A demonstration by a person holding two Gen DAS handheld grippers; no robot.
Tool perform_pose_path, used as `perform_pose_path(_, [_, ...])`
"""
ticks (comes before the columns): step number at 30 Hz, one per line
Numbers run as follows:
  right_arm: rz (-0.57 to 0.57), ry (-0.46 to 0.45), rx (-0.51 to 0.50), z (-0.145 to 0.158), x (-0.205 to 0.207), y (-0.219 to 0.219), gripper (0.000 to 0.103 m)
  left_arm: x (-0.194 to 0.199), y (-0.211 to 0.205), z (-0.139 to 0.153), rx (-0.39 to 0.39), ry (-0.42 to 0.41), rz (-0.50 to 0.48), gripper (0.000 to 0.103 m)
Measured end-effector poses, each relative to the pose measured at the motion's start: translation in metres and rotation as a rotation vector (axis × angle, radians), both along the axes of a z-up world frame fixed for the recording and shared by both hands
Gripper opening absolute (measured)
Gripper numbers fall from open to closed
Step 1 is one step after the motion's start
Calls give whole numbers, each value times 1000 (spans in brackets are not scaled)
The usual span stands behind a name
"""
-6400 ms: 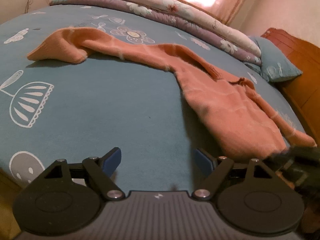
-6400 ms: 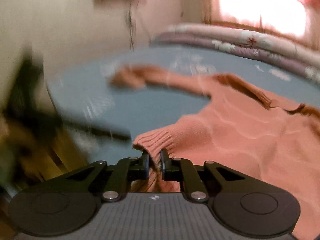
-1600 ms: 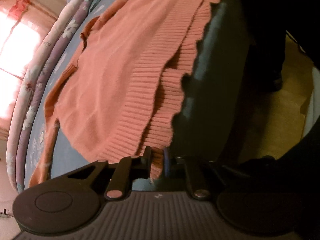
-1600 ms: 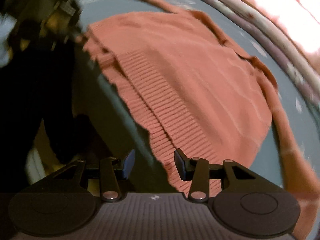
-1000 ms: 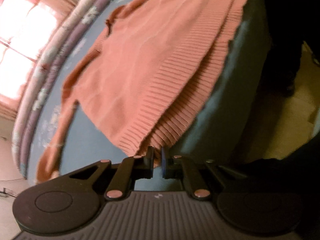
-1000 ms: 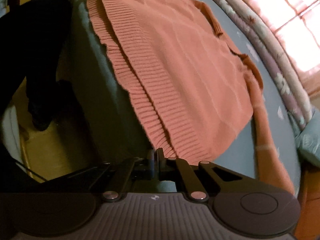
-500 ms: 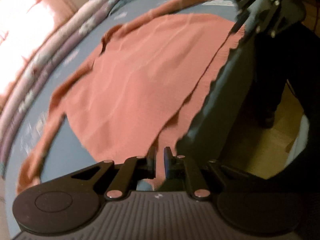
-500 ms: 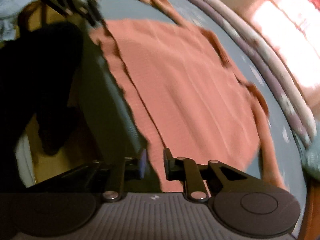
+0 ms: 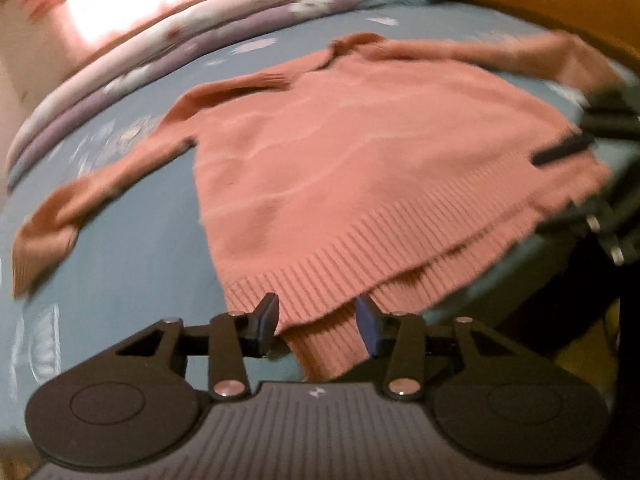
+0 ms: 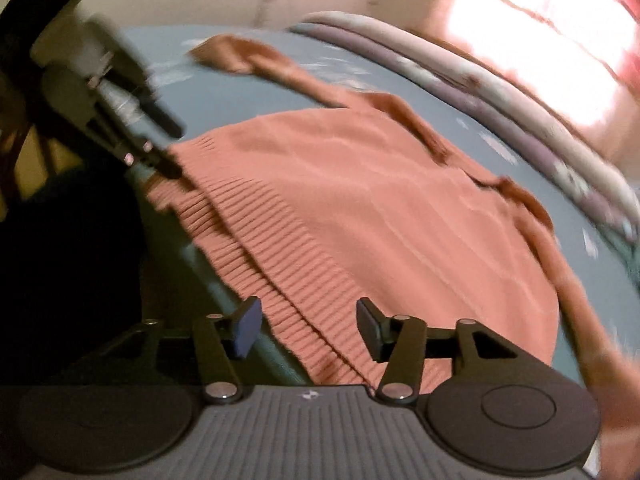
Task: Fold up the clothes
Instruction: 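Lay the ribbed hem down flat and open both grippers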
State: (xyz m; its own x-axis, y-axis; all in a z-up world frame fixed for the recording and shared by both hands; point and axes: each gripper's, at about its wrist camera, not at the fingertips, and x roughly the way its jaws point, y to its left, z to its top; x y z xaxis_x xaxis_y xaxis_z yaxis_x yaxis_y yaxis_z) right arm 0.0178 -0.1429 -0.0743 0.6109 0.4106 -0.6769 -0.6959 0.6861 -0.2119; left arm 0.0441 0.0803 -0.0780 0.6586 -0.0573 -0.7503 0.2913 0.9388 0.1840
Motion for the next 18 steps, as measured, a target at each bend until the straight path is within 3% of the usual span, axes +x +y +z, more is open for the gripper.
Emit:
perform_pose_path(3, [-108, 42, 83, 1, 4, -15, 67, 2, 2, 3, -90, -22, 65, 65])
perform_pose_path(7, [-249, 93, 165, 2, 9, -38, 69, 0, 3, 7, -202, -35, 110, 70])
perform_pose_path(14, [-431, 130, 234, -3, 7, -63, 71, -4, -10, 7, -262, -26, 162, 76])
perform_pose_path(18, [-471, 116, 249, 2, 4, -69, 71, -4, -22, 8, -226, -10, 150, 76])
